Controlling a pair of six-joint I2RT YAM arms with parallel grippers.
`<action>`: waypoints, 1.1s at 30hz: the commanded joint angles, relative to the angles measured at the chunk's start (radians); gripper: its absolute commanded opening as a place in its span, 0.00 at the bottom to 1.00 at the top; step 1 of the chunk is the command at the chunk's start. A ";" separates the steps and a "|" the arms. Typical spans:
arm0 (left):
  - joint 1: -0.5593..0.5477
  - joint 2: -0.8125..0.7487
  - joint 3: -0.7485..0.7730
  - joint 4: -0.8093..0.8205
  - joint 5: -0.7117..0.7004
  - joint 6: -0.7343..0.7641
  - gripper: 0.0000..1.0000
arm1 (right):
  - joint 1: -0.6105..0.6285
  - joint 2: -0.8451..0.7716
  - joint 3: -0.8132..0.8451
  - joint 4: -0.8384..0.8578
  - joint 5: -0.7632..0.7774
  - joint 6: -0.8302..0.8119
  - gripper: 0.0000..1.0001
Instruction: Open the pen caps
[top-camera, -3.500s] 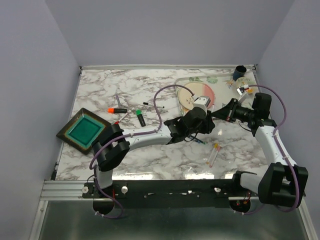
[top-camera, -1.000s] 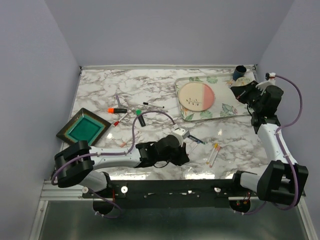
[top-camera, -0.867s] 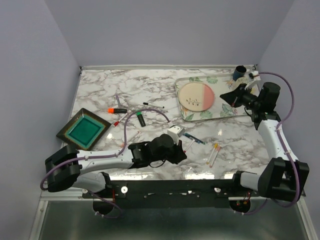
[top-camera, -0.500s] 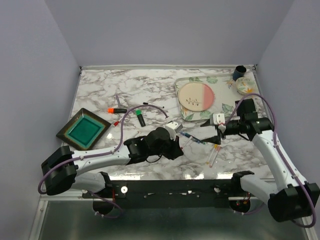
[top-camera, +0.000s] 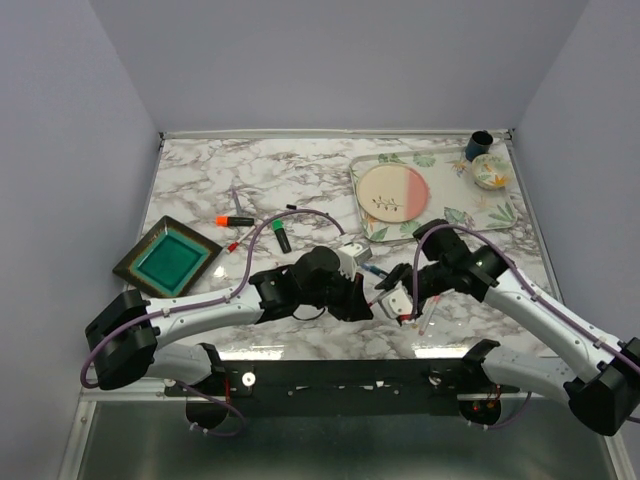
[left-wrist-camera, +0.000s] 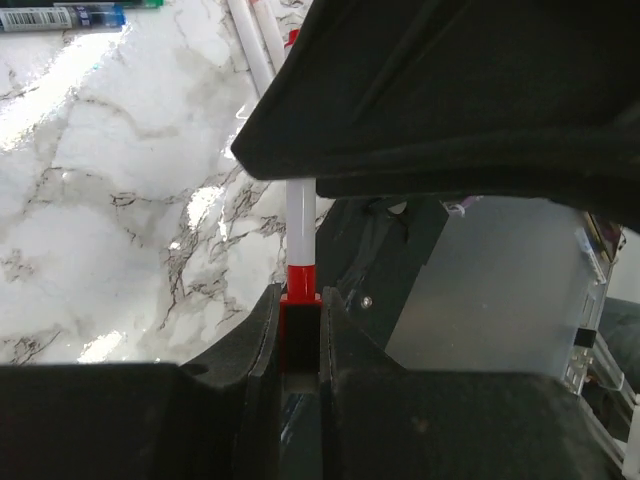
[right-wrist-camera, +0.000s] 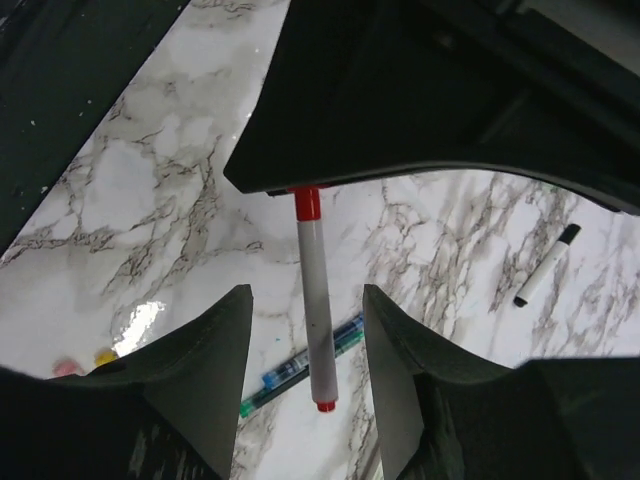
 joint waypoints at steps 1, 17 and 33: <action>0.015 0.009 0.028 0.012 0.079 -0.023 0.00 | 0.087 0.028 -0.029 0.070 0.194 0.012 0.51; 0.064 -0.050 -0.065 -0.177 0.168 0.000 0.00 | -0.245 -0.028 -0.098 0.214 0.366 -0.155 0.01; 0.162 -0.439 -0.313 -0.294 -0.533 -0.239 0.00 | -0.322 0.203 -0.017 0.345 0.140 0.841 0.03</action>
